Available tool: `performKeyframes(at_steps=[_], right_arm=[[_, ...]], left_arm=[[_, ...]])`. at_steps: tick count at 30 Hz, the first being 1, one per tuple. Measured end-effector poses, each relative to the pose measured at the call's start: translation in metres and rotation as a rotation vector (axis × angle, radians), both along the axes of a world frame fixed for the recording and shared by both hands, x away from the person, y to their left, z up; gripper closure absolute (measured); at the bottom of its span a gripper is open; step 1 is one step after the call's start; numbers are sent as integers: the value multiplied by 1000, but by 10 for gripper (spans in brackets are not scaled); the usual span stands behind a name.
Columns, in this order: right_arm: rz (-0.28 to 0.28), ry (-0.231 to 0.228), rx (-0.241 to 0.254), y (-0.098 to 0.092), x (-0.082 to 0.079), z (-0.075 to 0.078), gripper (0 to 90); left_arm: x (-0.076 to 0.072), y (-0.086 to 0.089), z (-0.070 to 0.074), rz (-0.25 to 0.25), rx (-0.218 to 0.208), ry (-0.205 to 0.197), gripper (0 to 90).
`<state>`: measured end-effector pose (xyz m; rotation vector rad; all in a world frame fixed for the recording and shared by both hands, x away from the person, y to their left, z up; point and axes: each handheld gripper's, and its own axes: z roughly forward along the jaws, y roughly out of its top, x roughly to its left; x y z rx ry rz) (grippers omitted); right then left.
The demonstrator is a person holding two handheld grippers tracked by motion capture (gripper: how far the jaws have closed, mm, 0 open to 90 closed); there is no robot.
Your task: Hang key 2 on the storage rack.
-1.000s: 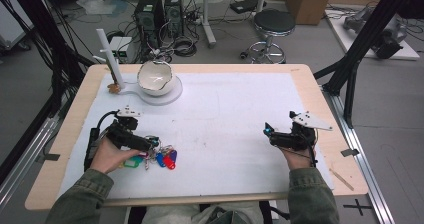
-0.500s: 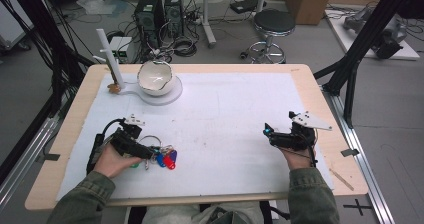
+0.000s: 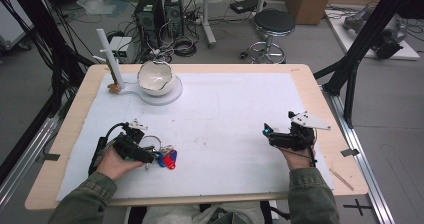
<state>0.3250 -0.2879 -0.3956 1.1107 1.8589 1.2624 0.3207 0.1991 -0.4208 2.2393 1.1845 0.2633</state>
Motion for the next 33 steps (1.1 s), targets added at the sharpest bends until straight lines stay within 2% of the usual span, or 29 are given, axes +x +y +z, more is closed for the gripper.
performKeyframes(at_steps=[7,11,13,14,15,18,24,27,33], right_arm=[[-1,2,3,0,-1,0,9],[1,3,0,-1,-1,0,9],[0,4,2,0,-1,0,9],[1,4,2,-1,-1,0,9],[2,4,1,-1,-1,0,9],[4,2,0,-1,-1,0,9],[3,3,-3,0,-1,0,9],[2,1,-4,0,-1,0,9],[1,0,2,0,-2,1,9]], left_arm=[[-4,1,2,13,2,-3,204],[-5,1,2,6,-7,4,384],[-6,1,4,-18,-16,14,596],[-6,0,3,-33,-28,20,678],[-7,-1,3,-42,-19,14,741],[-5,0,4,-42,-25,27,759],[-7,1,8,-50,-30,-11,800],[-8,2,9,-65,-43,-5,827],[-11,-1,14,-103,-32,-18,830]])
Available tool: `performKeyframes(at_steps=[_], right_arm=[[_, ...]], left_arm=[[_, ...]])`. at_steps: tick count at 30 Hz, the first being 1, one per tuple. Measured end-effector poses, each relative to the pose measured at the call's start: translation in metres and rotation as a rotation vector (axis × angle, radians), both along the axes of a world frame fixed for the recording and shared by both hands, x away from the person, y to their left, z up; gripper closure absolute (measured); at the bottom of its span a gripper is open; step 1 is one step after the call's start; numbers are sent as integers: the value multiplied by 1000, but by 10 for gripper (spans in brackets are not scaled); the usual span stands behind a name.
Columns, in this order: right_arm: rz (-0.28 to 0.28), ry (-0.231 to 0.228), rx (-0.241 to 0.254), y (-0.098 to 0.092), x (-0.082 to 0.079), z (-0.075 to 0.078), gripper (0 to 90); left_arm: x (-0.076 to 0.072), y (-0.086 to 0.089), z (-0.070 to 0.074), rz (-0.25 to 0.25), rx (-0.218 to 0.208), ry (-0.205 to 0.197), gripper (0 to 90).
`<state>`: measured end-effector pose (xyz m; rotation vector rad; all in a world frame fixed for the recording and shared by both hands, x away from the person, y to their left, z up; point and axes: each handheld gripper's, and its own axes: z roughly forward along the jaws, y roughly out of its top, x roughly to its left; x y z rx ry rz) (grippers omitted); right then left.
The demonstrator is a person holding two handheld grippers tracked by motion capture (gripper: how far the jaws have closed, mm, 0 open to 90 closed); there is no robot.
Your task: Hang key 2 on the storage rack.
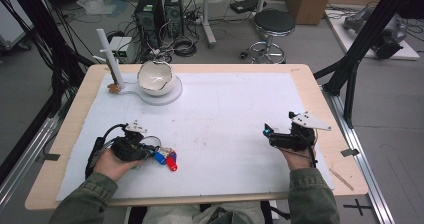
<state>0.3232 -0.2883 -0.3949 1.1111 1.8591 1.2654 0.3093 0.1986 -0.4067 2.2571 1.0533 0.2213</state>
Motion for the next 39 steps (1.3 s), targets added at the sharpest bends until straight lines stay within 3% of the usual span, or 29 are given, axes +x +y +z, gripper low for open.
performKeyframes(at_steps=[8,16,23,28,39], right_arm=[[-1,-2,4,0,-1,1,9],[1,-2,11,-1,-1,1,9],[3,-2,12,-1,-1,1,9],[3,-2,12,-1,-1,0,9],[1,-2,11,-1,-1,1,9]], left_arm=[[-4,8,13,26,-72,-41,848],[-6,13,18,40,-108,-59,849],[-8,25,30,91,-195,-94,849],[-8,33,35,116,-223,-117,849],[-9,39,46,145,-236,-157,849]])
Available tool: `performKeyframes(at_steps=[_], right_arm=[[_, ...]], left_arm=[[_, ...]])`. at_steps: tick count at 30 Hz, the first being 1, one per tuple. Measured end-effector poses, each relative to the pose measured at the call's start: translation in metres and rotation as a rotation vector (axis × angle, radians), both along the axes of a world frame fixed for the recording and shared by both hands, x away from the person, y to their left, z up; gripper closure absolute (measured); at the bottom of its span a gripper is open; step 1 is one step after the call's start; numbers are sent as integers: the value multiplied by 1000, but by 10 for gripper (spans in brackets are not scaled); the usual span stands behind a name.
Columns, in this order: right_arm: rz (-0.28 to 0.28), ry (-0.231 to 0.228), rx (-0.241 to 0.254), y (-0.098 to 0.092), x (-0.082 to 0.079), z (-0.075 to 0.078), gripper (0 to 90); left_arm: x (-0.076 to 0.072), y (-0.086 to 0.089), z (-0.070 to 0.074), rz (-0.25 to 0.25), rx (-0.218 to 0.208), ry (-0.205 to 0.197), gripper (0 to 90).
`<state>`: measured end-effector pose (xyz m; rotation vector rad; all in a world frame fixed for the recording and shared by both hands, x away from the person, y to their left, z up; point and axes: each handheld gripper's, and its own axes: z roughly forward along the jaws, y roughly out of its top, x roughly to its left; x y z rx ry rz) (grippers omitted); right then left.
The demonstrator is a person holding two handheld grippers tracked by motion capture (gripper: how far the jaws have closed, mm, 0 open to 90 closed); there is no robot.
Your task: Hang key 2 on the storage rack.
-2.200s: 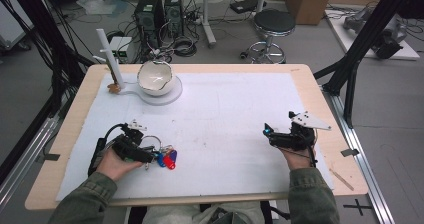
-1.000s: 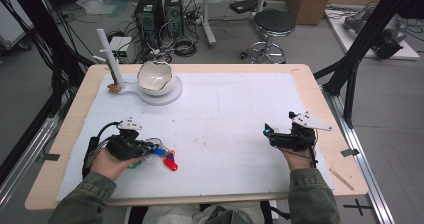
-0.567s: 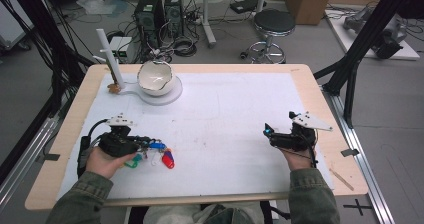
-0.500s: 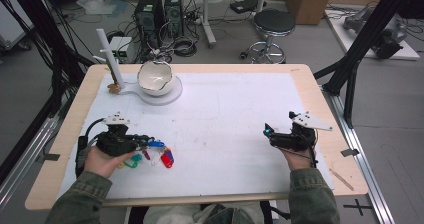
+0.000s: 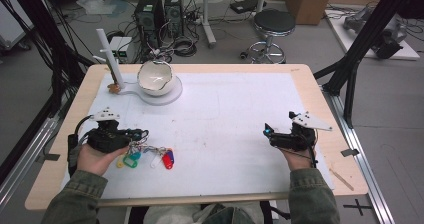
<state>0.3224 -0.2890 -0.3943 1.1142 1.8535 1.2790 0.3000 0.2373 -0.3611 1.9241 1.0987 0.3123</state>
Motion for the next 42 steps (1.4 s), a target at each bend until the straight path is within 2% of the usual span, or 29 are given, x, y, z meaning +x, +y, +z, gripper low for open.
performKeyframes(at_steps=[10,15,22,32,38,42], right_arm=[[-2,1,-7,0,0,0,9],[-2,1,-8,0,0,0,9],[-4,-1,-8,0,0,0,9],[-8,2,-2,0,0,-1,9],[-10,-1,-6,-1,0,-1,9],[-11,5,-2,-1,-1,-1,9]], left_arm=[[3,5,12,21,-29,-32,849],[6,7,19,53,-53,-47,849],[13,8,36,66,-51,-80,848],[19,24,62,113,-56,-174,848],[20,29,77,126,-50,-211,848],[23,33,86,138,-68,-224,849]])
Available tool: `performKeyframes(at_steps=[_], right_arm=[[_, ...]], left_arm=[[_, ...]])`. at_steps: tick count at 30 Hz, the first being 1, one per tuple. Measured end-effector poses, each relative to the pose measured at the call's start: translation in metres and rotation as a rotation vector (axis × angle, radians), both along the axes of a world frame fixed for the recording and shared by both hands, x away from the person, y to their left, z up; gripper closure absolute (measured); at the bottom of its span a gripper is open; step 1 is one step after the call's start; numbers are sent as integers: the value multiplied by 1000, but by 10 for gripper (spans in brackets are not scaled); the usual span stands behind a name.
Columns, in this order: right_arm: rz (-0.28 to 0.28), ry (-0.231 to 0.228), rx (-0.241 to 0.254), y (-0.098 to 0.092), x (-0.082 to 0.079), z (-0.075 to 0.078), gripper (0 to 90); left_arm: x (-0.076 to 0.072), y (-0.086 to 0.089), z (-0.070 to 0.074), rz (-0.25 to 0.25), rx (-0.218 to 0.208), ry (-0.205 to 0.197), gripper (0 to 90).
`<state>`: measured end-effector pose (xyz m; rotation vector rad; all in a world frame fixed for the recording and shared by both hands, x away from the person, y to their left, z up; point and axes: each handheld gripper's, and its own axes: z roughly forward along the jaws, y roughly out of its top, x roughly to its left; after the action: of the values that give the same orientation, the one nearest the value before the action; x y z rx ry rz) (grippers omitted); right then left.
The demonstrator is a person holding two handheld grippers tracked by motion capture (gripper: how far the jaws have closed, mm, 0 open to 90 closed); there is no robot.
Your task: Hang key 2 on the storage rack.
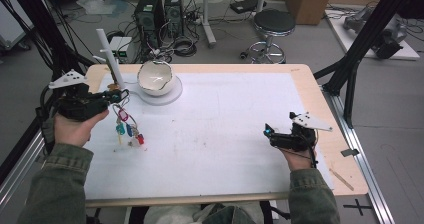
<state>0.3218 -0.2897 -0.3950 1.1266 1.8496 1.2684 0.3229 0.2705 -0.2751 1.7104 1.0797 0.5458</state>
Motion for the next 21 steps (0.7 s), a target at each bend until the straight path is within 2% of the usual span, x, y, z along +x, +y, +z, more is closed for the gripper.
performKeyframes(at_steps=[15,18,21], right_arm=[[-3,3,-3,0,-1,0,9],[-1,3,-3,0,-1,0,9],[-2,3,-6,0,-1,0,9]], left_arm=[[15,21,38,79,-5,-45,849],[18,27,44,87,-26,-51,849],[22,30,49,93,-68,-54,849]])
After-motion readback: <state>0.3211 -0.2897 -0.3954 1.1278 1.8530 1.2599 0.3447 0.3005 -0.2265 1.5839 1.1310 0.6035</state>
